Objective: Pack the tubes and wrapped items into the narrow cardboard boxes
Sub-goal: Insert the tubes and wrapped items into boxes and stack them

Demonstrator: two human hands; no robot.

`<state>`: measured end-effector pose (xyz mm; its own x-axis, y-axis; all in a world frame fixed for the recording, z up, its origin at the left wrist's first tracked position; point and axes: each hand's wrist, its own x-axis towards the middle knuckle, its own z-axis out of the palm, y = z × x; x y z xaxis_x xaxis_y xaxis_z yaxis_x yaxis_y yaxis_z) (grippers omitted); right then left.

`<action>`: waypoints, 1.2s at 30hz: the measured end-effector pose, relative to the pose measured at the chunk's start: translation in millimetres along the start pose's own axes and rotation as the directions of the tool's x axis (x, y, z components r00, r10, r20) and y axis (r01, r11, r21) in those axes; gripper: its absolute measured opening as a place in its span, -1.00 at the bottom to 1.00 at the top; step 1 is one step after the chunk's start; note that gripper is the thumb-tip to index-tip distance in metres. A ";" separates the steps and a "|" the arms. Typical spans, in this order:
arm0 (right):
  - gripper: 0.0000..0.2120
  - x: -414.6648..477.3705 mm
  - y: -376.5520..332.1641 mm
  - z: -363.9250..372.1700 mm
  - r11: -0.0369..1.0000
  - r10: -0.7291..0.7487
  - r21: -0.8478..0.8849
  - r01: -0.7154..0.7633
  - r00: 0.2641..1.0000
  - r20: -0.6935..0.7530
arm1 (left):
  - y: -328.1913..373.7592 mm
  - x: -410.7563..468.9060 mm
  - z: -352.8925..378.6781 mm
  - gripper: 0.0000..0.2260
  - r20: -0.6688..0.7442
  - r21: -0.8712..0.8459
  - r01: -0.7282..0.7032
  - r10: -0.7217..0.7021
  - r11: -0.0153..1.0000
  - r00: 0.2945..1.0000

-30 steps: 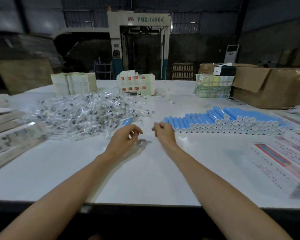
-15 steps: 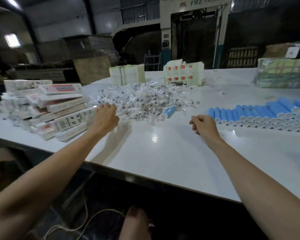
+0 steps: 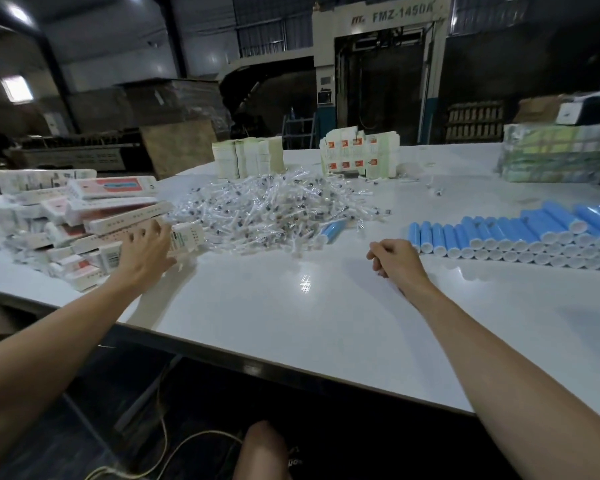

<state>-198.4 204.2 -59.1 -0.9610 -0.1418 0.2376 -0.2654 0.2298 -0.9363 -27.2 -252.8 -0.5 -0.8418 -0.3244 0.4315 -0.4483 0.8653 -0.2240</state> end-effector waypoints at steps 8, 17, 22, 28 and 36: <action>-0.68 -3.8 -5.1 -1.4 1.000 -0.023 -0.021 0.023 1.000 0.016 | 11.6 15.3 -22.2 -0.44 -0.237 -0.272 -0.118 0.053 0.955 0.970; -0.68 -6.1 -5.9 0.3 0.998 -0.025 -0.053 0.026 0.999 0.027 | 131.3 -3.7 -64.6 -0.64 0.102 -0.954 0.196 0.369 -0.227 0.924; -0.68 -7.5 -6.9 0.9 0.998 -0.030 -0.059 0.031 0.999 0.031 | 203.9 -3.2 -70.9 -0.66 0.196 -0.816 0.374 0.400 -0.440 0.896; -0.70 -10.8 -11.6 1.1 0.995 -0.041 -0.093 0.042 0.999 0.013 | 271.3 5.2 -76.1 -0.47 0.262 -0.821 0.408 0.370 -0.399 0.891; -0.75 12.4 -8.8 -25.6 0.536 -0.293 -0.844 -0.010 0.936 -0.197 | 293.8 2.6 -44.5 -0.43 0.166 -0.737 0.438 0.491 -0.515 0.855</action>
<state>-209.9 225.1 -41.3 -0.8368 -0.0101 0.5474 -0.1985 0.9374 -0.2862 -147.7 17.6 -26.4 -0.9899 0.0845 0.1141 0.0832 -0.3059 0.9484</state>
